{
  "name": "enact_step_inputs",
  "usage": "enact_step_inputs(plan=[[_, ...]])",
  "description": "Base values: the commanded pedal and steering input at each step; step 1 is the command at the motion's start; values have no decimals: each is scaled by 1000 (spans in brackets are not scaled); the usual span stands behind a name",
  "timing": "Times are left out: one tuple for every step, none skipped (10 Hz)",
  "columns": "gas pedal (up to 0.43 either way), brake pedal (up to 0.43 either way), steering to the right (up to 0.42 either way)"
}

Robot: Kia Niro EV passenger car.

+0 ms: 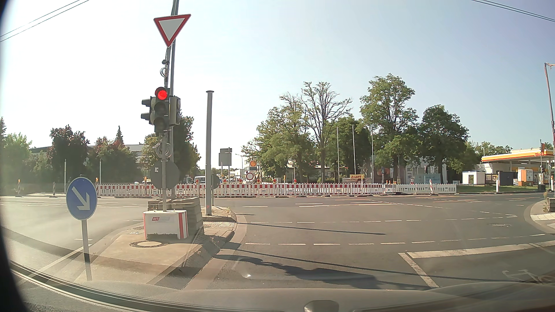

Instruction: Follow the waypoints while adhering to traffic rules and regulations

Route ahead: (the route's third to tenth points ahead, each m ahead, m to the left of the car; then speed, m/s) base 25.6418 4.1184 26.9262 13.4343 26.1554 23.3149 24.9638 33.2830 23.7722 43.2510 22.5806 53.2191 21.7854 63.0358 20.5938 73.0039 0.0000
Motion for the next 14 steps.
enact_step_inputs(plan=[[0, 396, 6], [0, 396, 6], [0, 396, 6], [0, 396, 6], [0, 396, 5], [0, 396, 6], [0, 396, 5], [0, 396, 5], [0, 396, 6], [0, 396, 6], [0, 396, 6], [0, 402, 6], [0, 396, 6], [0, 402, 6]])
